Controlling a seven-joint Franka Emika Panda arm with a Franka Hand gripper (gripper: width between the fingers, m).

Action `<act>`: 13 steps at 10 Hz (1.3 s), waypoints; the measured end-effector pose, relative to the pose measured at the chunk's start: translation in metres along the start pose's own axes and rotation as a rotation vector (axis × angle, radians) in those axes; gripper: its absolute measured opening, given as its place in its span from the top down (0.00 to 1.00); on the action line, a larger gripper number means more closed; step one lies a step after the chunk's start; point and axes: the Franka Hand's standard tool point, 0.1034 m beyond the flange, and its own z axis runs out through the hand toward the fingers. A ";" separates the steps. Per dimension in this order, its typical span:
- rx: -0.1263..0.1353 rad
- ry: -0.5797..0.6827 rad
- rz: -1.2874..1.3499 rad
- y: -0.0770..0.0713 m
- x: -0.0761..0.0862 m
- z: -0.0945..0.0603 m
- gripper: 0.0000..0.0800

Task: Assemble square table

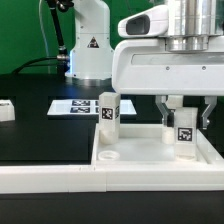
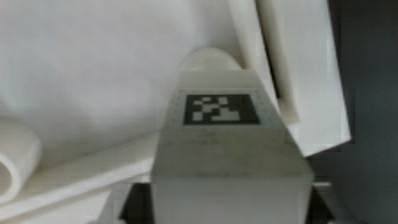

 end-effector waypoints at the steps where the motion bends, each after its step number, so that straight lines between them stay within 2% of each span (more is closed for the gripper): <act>1: -0.001 -0.002 0.094 0.000 -0.001 0.000 0.64; 3: -0.012 -0.018 0.360 -0.001 -0.004 0.001 0.64; 5: -0.010 -0.022 0.693 0.002 -0.006 0.002 0.64; 7: -0.028 -0.041 0.914 0.004 -0.006 0.003 0.64; 11: -0.049 -0.018 1.427 -0.008 -0.015 0.001 0.64; 13: -0.047 -0.018 1.318 -0.007 -0.015 0.001 0.64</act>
Offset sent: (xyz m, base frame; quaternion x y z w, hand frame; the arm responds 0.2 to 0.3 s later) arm 0.0021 0.0064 0.0021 -0.0448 -0.0048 0.3124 0.9489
